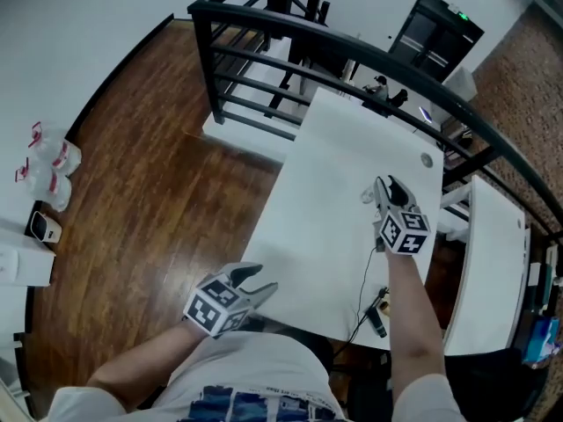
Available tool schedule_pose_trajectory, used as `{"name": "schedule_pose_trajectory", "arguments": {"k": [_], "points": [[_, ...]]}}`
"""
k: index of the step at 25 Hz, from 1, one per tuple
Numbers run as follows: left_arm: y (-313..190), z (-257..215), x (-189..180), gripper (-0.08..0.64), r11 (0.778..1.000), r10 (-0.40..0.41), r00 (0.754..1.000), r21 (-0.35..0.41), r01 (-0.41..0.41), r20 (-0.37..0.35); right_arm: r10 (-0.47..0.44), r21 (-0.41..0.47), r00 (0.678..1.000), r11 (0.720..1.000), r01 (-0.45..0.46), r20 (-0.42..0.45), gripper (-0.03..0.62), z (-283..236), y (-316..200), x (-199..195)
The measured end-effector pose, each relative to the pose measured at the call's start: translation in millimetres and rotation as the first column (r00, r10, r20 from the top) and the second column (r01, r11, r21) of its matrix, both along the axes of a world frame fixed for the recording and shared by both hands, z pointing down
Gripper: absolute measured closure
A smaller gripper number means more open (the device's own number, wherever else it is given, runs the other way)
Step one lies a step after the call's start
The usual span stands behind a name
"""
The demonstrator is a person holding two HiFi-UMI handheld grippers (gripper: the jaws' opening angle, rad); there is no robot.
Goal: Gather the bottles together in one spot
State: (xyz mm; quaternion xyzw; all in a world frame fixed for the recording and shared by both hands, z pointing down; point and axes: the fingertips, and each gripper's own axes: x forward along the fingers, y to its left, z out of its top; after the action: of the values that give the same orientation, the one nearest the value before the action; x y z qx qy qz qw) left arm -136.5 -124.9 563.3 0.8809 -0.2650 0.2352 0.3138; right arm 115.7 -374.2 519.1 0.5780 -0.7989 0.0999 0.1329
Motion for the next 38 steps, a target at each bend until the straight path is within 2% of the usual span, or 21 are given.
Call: {"name": "schedule_pose_trajectory", "arguments": {"k": [8, 12, 17, 19, 22, 25, 29, 32, 38], "points": [[8, 29, -16, 0.341, 0.997, -0.042, 0.998, -0.065, 0.044, 0.040, 0.049, 0.031, 0.999, 0.998, -0.049, 0.007, 0.471, 51, -33, 16], [6, 36, -12, 0.343, 0.997, -0.040, 0.999, -0.069, 0.042, 0.035, 0.121, 0.065, 0.991, 0.990, -0.124, 0.050, 0.468, 59, -32, 24], [3, 35, 0, 0.354, 0.998, -0.026, 1.000, -0.061, 0.027, 0.002, 0.127, 0.071, 0.992, 0.989, -0.127, 0.003, 0.463, 60, -33, 19], [2, 34, 5, 0.354, 0.998, -0.022, 1.000, -0.057, 0.022, -0.007, 0.133, 0.069, 0.991, 0.989, -0.133, 0.010, 0.451, 61, -32, 21], [2, 35, 9, 0.354, 0.999, -0.007, 1.000, -0.054, 0.006, -0.008, 0.120, 0.075, 0.993, 0.990, -0.121, 0.014, 0.340, 56, -31, 20], [7, 34, 9, 0.354, 0.999, -0.001, 1.000, -0.048, 0.001, -0.009, 0.099, 0.087, 0.995, 0.991, -0.099, 0.000, 0.322, 42, -23, 18], [16, 23, 10, 0.354, 0.999, -0.008, 0.999, -0.036, 0.007, -0.031, 0.107, 0.137, 0.994, 0.985, -0.107, 0.013, 0.322, -8, 18, 16], [20, 7, 12, 0.354, 1.000, 0.015, 0.999, 0.001, -0.015, -0.044, 0.107, 0.155, 0.993, 0.981, -0.112, 0.042, 0.324, -50, 77, 8], [31, -24, 23, 0.353, 0.993, 0.045, 0.998, 0.108, -0.041, -0.043, 0.149, 0.084, 0.987, 0.984, -0.155, 0.067, 0.325, -92, 221, 12]]}}
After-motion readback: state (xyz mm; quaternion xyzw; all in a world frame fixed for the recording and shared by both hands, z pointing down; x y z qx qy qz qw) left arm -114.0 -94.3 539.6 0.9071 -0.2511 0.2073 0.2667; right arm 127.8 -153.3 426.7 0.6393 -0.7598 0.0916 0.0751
